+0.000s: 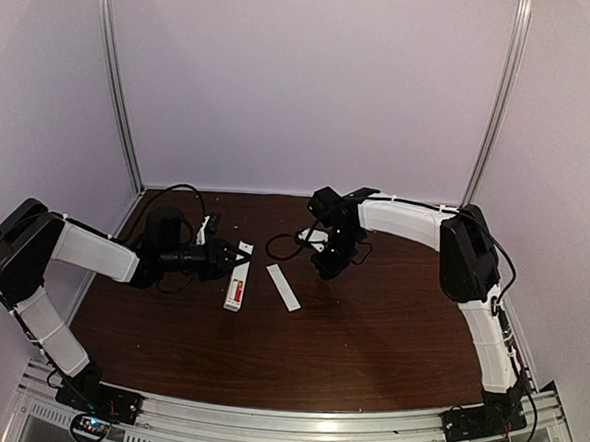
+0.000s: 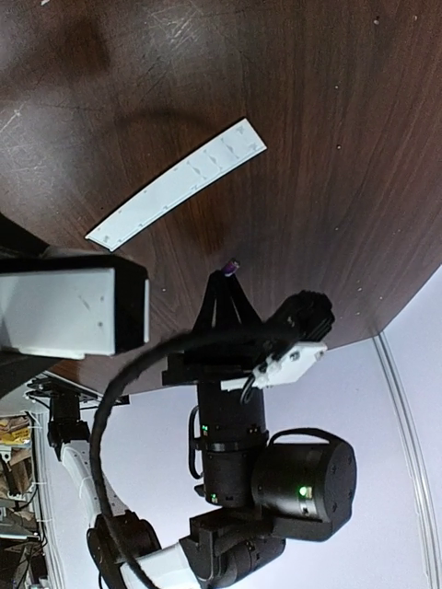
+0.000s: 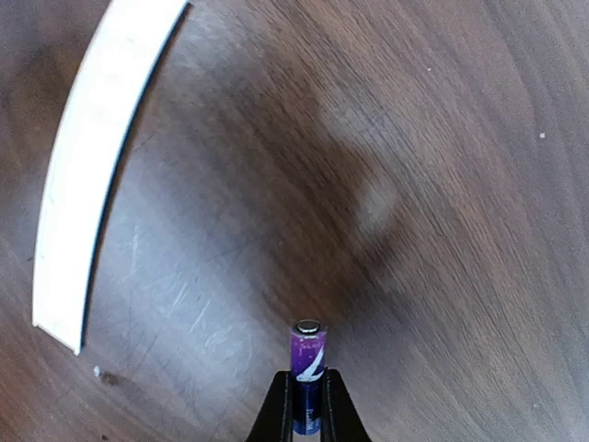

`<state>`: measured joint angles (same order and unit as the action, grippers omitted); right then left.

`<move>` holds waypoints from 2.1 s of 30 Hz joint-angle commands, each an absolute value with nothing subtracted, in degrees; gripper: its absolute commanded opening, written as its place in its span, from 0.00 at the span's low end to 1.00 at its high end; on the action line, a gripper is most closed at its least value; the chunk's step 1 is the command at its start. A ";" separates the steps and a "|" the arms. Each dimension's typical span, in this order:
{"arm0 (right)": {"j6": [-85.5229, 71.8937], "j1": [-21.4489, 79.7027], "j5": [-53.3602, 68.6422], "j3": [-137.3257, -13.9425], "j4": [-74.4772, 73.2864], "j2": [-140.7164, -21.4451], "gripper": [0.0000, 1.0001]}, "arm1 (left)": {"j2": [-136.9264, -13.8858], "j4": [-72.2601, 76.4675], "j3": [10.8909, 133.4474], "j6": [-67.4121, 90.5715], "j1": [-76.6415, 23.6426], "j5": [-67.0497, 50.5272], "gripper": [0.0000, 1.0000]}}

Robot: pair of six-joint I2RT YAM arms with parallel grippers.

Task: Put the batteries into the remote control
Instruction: Pick up the battery at the center of the board, then place the battery in the battery compartment.

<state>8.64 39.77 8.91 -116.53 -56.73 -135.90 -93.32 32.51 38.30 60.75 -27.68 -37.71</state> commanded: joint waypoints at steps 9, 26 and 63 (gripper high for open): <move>46.03 46.95 2.23 -99.96 -46.12 -105.66 0.00 | -94.88 31.71 43.14 64.97 -28.12 -43.26 0.00; 82.86 62.78 -6.85 -89.09 -38.32 -94.12 0.00 | -101.01 34.02 50.48 73.96 -34.01 -46.67 0.00; 93.17 68.85 -11.17 -83.52 -23.01 -96.06 0.00 | -101.87 28.48 59.90 73.20 -38.06 -45.70 0.00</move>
<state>91.79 68.51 -5.61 -83.94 -26.92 -96.90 -102.32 28.42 58.57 75.24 -37.74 -45.56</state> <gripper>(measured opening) 0.073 0.235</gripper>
